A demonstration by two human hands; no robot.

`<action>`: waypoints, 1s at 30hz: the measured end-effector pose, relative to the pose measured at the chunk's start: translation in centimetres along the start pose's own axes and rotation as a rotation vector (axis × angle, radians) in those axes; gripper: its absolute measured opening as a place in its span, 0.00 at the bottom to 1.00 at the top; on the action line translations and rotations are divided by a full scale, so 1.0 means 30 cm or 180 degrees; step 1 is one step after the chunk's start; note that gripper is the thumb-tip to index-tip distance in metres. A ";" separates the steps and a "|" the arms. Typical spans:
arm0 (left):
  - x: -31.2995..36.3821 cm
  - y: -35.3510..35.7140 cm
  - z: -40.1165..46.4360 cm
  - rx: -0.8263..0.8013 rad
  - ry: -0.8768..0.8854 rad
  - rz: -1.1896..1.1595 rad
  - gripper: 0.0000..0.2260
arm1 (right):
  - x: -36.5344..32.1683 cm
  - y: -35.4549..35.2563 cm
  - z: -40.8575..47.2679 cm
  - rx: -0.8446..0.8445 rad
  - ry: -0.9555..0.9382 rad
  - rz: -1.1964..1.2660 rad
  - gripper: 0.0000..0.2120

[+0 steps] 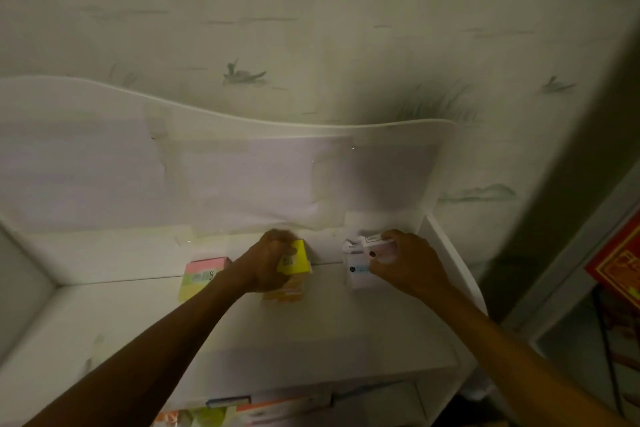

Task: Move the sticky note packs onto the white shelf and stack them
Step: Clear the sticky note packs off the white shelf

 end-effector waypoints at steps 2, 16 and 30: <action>0.004 0.002 0.007 -0.0014 0.0043 0.0032 0.27 | 0.007 -0.003 0.005 0.0009 -0.0029 -0.0037 0.28; 0.031 -0.247 -0.055 0.0498 -0.0315 0.0422 0.34 | -0.045 0.027 0.056 -0.0139 -0.0184 -0.0284 0.28; 0.001 -0.211 -0.188 0.0385 -0.0578 0.0417 0.31 | -0.017 0.218 0.037 0.0035 0.0105 -0.0749 0.32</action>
Point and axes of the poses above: each hand's wrist, its own z-axis towards the middle knuckle, its own y-axis out of the palm, x = y × z, the point moved 3 cm from there along z, towards the middle knuckle, and after that the axes turned 1 degree about -y, right-handed, at the moved point
